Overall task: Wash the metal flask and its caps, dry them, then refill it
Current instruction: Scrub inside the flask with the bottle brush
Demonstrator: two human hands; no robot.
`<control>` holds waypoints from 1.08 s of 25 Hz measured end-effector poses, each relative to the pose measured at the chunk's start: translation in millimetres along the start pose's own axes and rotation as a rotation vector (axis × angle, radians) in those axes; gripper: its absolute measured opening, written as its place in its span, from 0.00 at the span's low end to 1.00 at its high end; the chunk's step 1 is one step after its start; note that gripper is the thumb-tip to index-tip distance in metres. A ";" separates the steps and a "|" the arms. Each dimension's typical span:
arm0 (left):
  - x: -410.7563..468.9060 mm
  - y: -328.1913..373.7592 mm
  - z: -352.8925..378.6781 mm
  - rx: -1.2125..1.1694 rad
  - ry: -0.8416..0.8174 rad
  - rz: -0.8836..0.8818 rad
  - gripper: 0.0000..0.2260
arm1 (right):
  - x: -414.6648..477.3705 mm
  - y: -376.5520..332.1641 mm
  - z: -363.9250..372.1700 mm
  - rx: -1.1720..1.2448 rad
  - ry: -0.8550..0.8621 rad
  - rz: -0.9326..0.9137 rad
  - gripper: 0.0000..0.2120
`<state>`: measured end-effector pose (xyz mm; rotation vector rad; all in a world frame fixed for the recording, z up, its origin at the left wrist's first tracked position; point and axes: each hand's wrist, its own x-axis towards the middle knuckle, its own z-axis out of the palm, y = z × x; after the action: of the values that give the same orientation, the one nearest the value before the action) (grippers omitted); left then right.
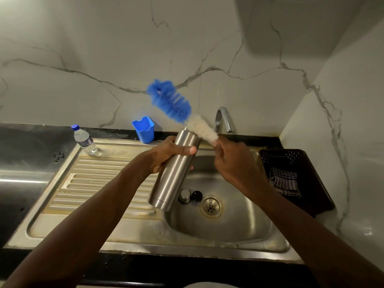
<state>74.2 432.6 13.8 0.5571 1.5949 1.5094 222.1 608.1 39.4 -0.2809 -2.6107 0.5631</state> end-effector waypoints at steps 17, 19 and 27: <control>8.4 -9.5 6.6 0.007 0.078 0.082 0.28 | -12.0 -0.1 9.6 -0.036 -0.060 0.073 0.11; 11.3 -1.4 10.4 0.174 0.099 0.116 0.33 | 0.2 -4.6 12.0 -0.028 -0.040 0.057 0.10; 16.1 -10.9 0.3 0.172 0.216 0.118 0.26 | -22.5 14.5 5.0 -0.086 -0.123 0.120 0.13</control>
<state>68.2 443.7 -1.0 0.6093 1.9003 1.5710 241.0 613.0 20.3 -0.4465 -2.7550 0.5237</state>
